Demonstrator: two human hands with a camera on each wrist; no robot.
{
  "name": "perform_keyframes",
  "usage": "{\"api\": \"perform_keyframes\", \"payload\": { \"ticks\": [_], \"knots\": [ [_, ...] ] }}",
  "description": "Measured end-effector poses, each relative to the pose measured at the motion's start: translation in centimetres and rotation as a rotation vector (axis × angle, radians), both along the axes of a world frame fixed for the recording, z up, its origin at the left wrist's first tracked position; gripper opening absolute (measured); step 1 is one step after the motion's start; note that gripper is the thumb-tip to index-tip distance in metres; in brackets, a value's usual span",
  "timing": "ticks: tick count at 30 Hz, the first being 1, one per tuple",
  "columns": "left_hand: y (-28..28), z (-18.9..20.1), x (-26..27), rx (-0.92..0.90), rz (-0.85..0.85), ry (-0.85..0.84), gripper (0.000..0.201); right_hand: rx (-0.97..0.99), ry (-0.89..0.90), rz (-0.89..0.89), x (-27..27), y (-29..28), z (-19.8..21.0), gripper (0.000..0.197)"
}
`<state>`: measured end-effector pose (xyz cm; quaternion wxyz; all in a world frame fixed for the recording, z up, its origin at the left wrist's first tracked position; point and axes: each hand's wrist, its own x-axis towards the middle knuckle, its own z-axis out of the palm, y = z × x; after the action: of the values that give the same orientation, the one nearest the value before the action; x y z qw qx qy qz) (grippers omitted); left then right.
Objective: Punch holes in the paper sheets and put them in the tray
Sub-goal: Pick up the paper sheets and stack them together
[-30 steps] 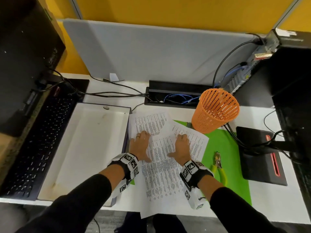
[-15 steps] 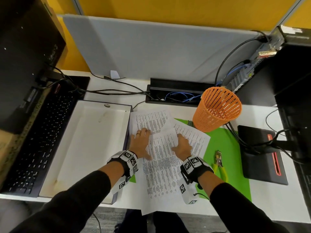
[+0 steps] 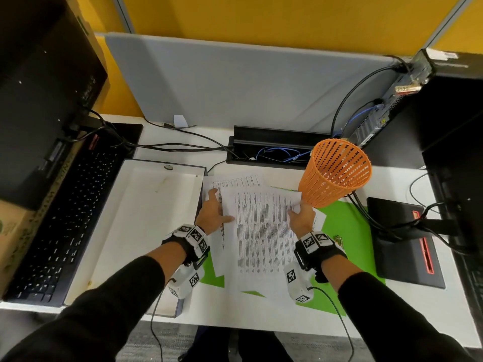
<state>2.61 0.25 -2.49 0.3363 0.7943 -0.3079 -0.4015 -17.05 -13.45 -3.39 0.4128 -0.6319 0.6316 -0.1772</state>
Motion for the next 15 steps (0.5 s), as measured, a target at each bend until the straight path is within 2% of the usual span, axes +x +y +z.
{"api": "perform_keyframes", "payload": {
  "ticks": [2, 6, 8, 11, 15],
  "knots": [
    [-0.2, 0.3, -0.3, -0.087, 0.095, 0.098, 0.095, -0.036, -0.043, -0.011, 0.5, -0.1, 0.3, 0.034],
    [-0.4, 1.7, -1.0, -0.187, 0.105, 0.075, 0.076, -0.126, -0.216, -0.022, 1.7, -0.2, 2.8, 0.019],
    [-0.5, 2.3, -0.7, -0.236, 0.047, 0.040, 0.071, -0.167, -0.267, -0.007, 2.3, -0.4, 3.7, 0.016],
    [-0.8, 3.6, 0.6, -0.301, -0.009, -0.052, 0.067, -0.180, -0.245, 0.025, 2.5, -1.0, 3.8, 0.018],
    [-2.1, 6.7, 2.8, -0.494, 0.131, -0.189, 0.054, -0.158, -0.209, 0.089, 1.5, -1.2, 4.3, 0.023]
  ]
}}
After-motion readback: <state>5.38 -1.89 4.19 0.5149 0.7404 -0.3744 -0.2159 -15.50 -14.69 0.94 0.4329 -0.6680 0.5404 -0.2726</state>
